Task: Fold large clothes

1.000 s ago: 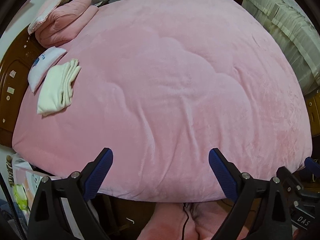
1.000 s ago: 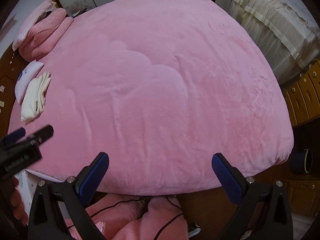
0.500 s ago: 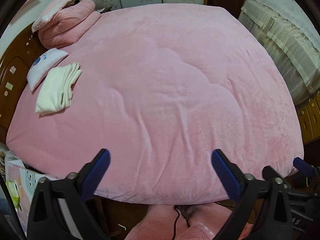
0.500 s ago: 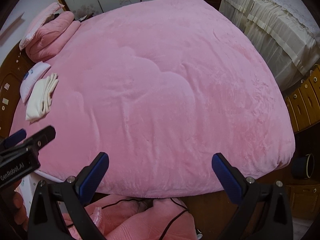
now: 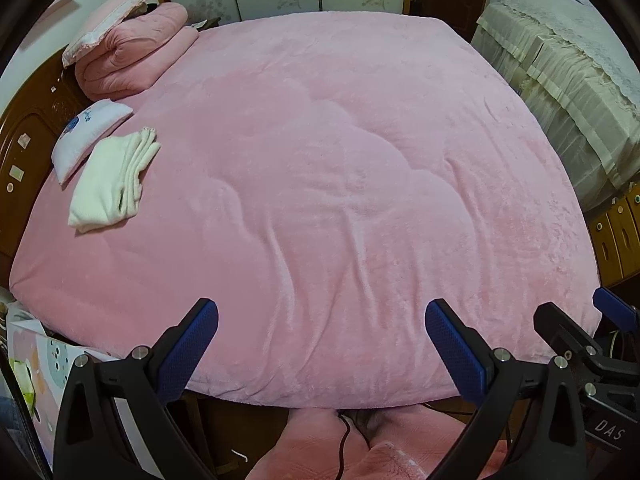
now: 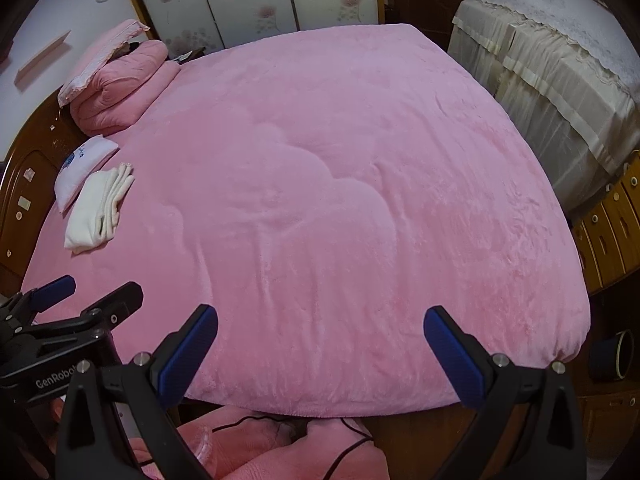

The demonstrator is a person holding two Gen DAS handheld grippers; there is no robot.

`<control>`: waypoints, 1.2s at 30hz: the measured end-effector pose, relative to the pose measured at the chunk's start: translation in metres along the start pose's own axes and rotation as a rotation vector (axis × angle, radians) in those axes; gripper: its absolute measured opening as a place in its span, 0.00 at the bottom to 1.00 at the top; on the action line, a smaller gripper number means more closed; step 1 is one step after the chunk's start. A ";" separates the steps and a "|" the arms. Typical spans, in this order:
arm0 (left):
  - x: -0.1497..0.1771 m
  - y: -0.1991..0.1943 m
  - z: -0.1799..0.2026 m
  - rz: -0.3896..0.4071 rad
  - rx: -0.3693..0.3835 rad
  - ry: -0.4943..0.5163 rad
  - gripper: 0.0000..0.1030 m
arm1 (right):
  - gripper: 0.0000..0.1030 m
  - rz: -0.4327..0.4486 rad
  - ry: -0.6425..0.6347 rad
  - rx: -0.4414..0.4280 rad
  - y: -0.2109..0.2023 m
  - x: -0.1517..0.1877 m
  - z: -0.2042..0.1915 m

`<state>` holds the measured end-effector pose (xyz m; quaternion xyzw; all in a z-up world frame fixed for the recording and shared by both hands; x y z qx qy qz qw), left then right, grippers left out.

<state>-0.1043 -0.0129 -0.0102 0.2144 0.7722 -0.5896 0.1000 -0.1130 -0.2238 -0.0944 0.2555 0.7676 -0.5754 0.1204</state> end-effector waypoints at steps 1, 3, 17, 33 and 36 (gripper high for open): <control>0.000 -0.001 0.000 0.004 -0.003 0.002 0.99 | 1.00 0.000 -0.001 -0.001 0.000 0.000 -0.001; 0.000 -0.003 0.000 0.013 -0.005 0.002 0.99 | 1.00 0.001 -0.005 -0.002 0.000 0.000 -0.003; -0.001 0.000 -0.005 0.000 0.014 -0.002 0.99 | 1.00 -0.015 -0.019 0.000 0.005 0.000 -0.008; -0.003 0.002 -0.003 -0.015 0.008 0.002 0.99 | 1.00 -0.038 -0.021 0.013 0.013 -0.006 -0.006; -0.003 0.002 -0.003 -0.017 0.008 0.002 0.99 | 1.00 -0.040 -0.021 0.016 0.014 -0.007 -0.006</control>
Point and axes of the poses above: each gripper's, at about its wrist camera, not at the fingertips, and y roughly the way its jaws point, z to its right, x to its underside, the point moved 4 cm from there along y, roughly the way its jaws point, and after that the axes turned 15 degrees about -x, right-handed, at the moved point
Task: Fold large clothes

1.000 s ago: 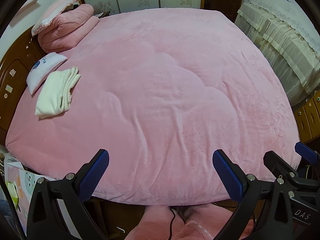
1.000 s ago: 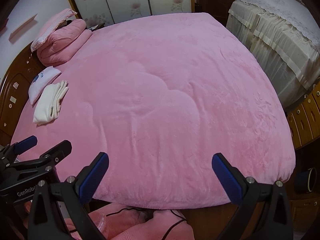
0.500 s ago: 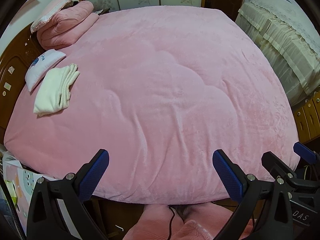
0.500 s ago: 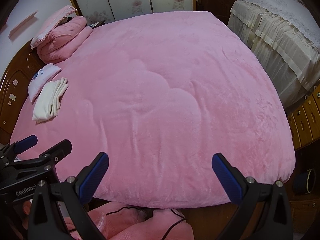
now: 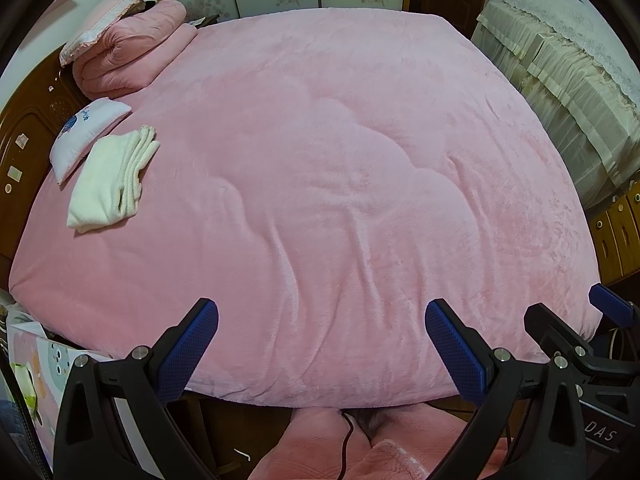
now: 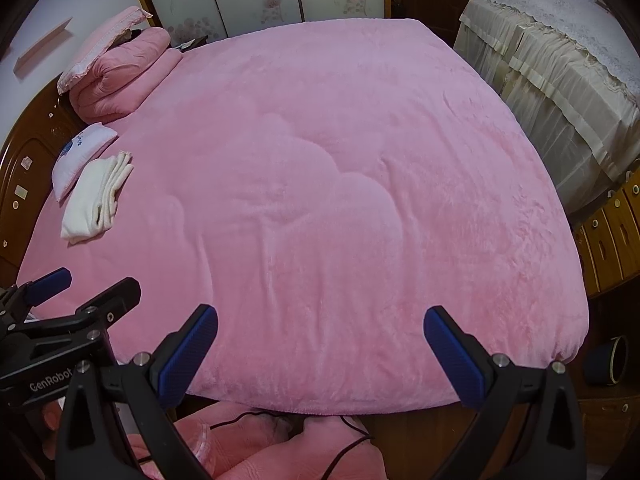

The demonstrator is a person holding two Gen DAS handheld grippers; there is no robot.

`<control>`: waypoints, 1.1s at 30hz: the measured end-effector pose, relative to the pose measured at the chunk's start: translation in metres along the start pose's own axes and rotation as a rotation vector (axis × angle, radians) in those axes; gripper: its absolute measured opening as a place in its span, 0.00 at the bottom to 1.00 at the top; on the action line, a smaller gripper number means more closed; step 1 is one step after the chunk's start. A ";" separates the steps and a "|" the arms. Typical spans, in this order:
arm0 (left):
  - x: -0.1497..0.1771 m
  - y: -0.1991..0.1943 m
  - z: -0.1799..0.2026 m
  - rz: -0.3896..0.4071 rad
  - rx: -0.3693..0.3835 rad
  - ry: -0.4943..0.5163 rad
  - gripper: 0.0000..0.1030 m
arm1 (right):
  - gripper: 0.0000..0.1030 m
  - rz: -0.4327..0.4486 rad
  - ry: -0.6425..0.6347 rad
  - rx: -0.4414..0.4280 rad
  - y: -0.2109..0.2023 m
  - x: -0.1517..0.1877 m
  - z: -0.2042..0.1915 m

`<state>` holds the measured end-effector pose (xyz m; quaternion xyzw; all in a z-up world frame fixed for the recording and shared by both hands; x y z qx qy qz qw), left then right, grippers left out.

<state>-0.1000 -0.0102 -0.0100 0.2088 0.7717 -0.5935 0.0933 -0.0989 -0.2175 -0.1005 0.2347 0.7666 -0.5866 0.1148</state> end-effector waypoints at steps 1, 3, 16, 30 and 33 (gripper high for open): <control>0.000 0.000 0.001 0.000 -0.001 0.001 0.99 | 1.00 -0.001 0.000 0.001 0.000 0.000 0.000; 0.000 0.000 0.000 0.000 -0.004 0.001 0.99 | 1.00 -0.004 -0.001 0.002 0.001 0.000 0.000; -0.004 0.006 0.000 -0.020 -0.009 0.009 0.99 | 1.00 -0.029 -0.002 0.015 0.005 -0.003 0.001; -0.007 0.020 0.004 -0.063 -0.024 0.023 0.99 | 1.00 -0.065 -0.009 0.011 0.013 -0.007 0.006; -0.008 0.022 0.005 -0.069 -0.024 0.024 0.99 | 1.00 -0.074 -0.007 0.009 0.015 -0.009 0.007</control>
Point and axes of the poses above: each gripper's, at about its wrist camera, not at the fingertips, and y roughly the way its jaws point, z to its right, x to its underside, the point moved 4 cm from there along y, roughly the way its jaws point, and after that the axes turned 15 degrees about -x, right-handed, at the moved point
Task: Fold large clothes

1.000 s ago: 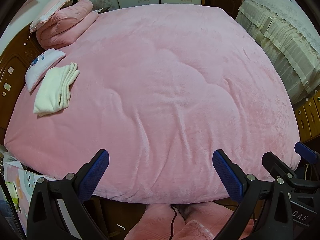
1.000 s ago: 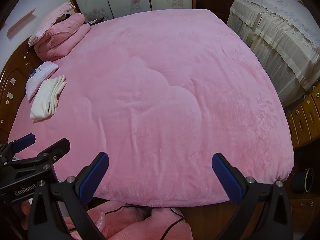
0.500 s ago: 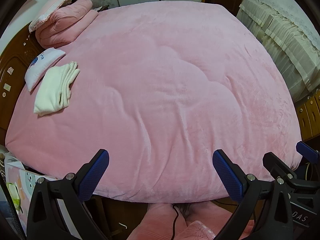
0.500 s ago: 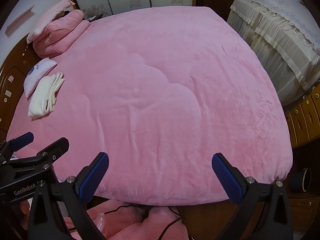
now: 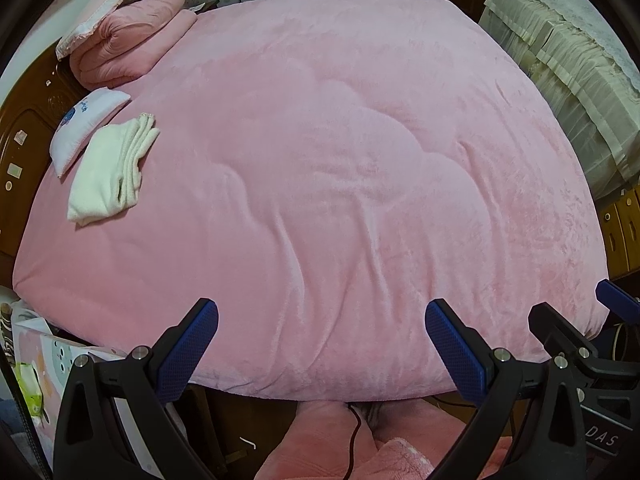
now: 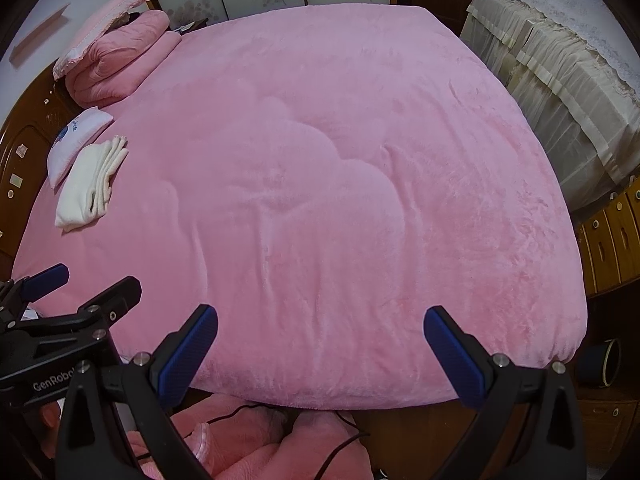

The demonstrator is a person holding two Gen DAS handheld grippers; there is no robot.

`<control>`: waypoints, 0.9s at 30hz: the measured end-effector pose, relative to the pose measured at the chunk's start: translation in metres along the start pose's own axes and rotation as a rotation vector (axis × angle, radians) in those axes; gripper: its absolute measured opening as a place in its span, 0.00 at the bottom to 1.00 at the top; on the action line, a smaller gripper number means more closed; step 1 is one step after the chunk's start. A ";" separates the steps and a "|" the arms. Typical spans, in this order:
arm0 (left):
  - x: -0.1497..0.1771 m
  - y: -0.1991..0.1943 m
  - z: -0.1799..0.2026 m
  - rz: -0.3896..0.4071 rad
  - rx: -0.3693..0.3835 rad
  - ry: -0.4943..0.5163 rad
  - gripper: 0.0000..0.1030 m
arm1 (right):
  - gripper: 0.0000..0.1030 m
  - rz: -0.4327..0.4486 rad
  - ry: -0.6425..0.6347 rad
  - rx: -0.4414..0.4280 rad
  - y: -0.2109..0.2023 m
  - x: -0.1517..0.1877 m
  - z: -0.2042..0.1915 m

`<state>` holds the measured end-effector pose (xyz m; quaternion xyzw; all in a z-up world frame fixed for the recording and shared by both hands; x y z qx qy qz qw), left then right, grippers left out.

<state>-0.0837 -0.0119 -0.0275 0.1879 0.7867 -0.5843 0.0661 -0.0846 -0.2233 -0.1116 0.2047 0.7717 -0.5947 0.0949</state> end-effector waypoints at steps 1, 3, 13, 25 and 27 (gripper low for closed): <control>0.000 0.000 0.001 -0.002 0.000 -0.001 0.99 | 1.00 -0.003 0.000 0.000 0.001 -0.001 0.001; -0.001 0.001 0.002 -0.006 0.000 -0.002 0.99 | 1.00 -0.007 0.000 0.001 0.002 -0.002 0.001; -0.002 0.001 0.004 -0.008 -0.003 -0.003 0.99 | 1.00 -0.013 0.001 0.000 0.004 -0.003 0.001; -0.002 0.002 0.002 -0.010 -0.001 -0.002 0.99 | 1.00 -0.014 0.001 0.001 0.004 -0.002 0.000; -0.002 0.003 0.002 -0.007 -0.001 -0.001 0.99 | 1.00 -0.013 -0.001 0.001 0.004 -0.002 0.001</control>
Point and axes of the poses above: each gripper's, at about its wrist camera, not at the fingertips, and y roughly the way its jaws point, z to its right, x to its underside, the point moved 4 cm from there along y, roughly the way its jaws point, and after that the axes turned 15 degrees about -x, right-handed, at the moved point
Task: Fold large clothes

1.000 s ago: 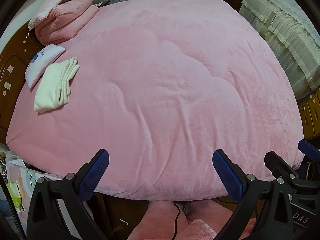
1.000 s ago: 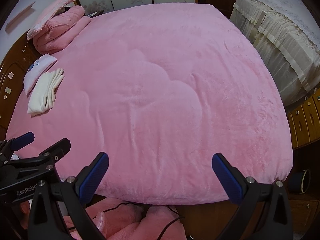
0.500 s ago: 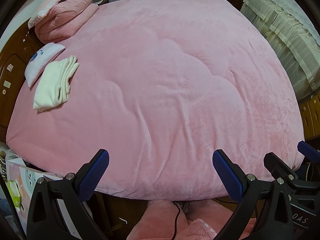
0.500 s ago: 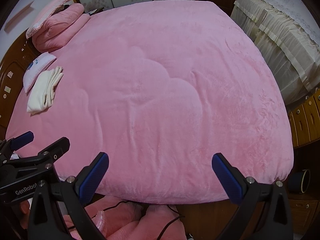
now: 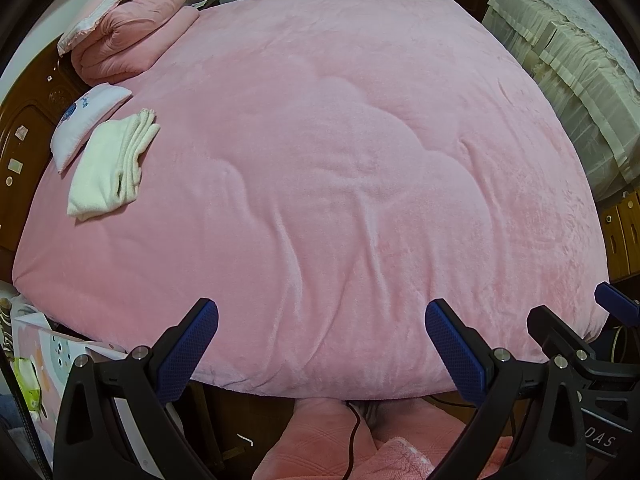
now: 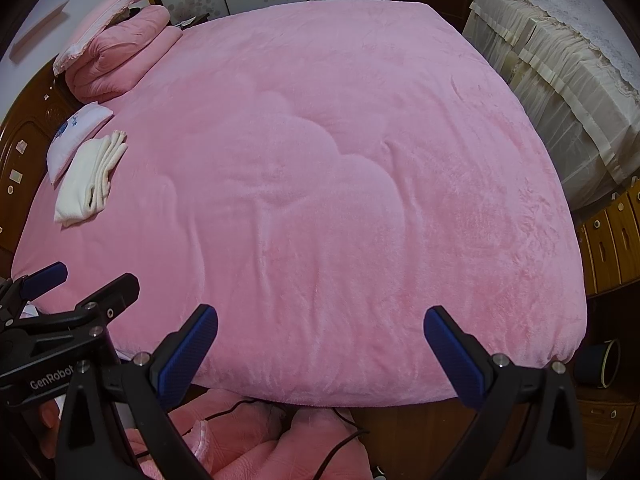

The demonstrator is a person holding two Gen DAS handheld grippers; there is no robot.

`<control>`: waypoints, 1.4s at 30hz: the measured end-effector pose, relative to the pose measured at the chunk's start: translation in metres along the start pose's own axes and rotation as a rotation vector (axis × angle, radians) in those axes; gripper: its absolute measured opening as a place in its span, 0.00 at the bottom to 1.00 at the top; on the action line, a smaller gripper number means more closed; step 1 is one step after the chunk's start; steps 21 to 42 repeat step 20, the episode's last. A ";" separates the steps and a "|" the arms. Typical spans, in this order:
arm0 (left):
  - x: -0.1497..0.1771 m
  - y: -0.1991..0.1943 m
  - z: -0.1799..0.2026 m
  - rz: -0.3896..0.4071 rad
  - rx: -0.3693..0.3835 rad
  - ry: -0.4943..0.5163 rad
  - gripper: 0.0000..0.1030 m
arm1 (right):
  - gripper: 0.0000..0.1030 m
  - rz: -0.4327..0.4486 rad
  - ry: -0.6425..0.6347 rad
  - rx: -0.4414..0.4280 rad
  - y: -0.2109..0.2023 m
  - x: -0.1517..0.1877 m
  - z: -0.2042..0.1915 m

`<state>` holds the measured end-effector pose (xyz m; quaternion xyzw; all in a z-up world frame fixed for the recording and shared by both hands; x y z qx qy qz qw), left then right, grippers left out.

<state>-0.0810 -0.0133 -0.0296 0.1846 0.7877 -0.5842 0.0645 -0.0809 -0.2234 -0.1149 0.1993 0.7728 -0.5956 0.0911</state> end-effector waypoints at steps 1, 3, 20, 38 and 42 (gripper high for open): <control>0.000 0.000 0.000 0.001 0.001 0.000 0.99 | 1.00 0.000 0.000 0.000 0.000 0.000 0.000; 0.000 0.000 0.000 0.003 0.000 -0.001 0.99 | 1.00 0.002 -0.003 -0.001 0.000 0.000 0.002; 0.008 -0.011 0.011 0.014 -0.017 -0.029 0.99 | 1.00 -0.002 -0.026 -0.019 -0.006 -0.004 0.024; 0.008 -0.011 0.011 0.014 -0.017 -0.029 0.99 | 1.00 -0.002 -0.026 -0.019 -0.006 -0.004 0.024; 0.008 -0.011 0.011 0.014 -0.017 -0.029 0.99 | 1.00 -0.002 -0.026 -0.019 -0.006 -0.004 0.024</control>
Point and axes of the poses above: each gripper's, at about its wrist camera, not at the fingertips, and y roughly the way its jaws point, z to its right, x to its underside, the point moved 4 cm from there along y, roughly the way its jaws point, and after that the axes turned 15 degrees about -x, right-handed, at the moved point
